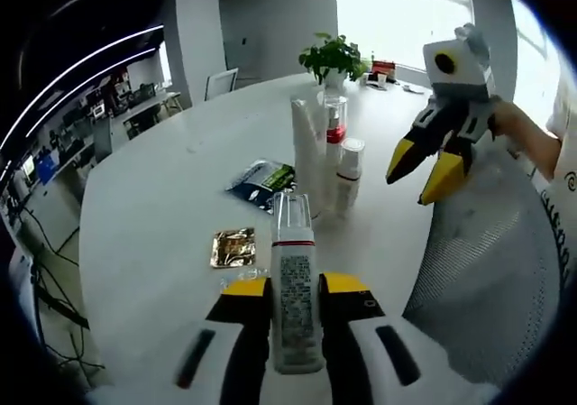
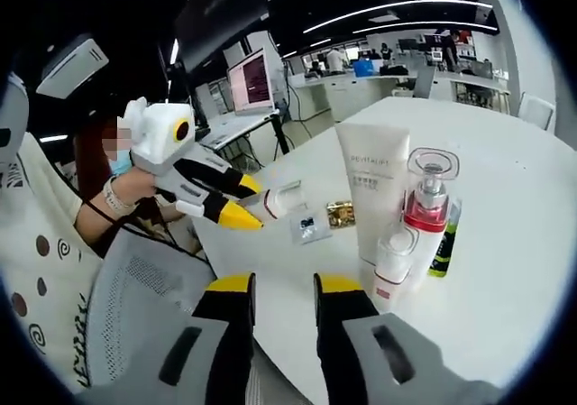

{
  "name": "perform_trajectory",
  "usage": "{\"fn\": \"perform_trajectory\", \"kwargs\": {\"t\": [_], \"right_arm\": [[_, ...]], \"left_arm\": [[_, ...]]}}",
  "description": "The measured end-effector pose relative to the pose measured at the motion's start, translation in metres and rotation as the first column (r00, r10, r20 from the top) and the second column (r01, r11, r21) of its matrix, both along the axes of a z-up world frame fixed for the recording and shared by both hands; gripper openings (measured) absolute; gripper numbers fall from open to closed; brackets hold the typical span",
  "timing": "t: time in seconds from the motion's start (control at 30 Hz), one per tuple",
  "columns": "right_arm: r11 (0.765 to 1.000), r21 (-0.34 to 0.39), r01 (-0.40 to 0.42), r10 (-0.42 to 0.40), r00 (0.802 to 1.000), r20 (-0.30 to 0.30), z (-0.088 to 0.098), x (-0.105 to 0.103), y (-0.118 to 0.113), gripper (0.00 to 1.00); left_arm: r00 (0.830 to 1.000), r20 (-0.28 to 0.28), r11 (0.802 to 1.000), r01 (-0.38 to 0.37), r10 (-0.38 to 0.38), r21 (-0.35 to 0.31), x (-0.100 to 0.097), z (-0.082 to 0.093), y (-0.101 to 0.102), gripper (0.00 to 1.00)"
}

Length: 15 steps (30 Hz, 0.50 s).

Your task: Arrange the skincare products in the storage area until every visible bottle or jar stands upright without overlapping.

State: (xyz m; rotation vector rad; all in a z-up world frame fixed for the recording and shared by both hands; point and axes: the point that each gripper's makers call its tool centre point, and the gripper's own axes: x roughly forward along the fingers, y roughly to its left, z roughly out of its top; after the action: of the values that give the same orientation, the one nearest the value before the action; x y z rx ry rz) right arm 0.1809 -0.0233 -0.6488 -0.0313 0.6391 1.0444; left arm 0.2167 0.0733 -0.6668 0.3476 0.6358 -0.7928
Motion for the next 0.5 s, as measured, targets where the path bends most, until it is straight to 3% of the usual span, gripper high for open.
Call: {"fn": "perform_trajectory", "kwargs": {"t": [0.4, 0.5], "right_arm": [[0.998, 0.05, 0.036, -0.035, 0.999, -0.016, 0.002, 0.003, -0.001, 0.28], [0.993, 0.106, 0.06, -0.056, 0.998, -0.039, 0.006, 0.005, 0.001, 0.29]], "left_arm": [[0.995, 0.031, 0.995, 0.092, -0.091, -0.023, -0.019, 0.014, -0.027, 0.19], [0.995, 0.027, 0.995, 0.1, -0.1, -0.023, -0.022, 0.013, -0.03, 0.19]]}}
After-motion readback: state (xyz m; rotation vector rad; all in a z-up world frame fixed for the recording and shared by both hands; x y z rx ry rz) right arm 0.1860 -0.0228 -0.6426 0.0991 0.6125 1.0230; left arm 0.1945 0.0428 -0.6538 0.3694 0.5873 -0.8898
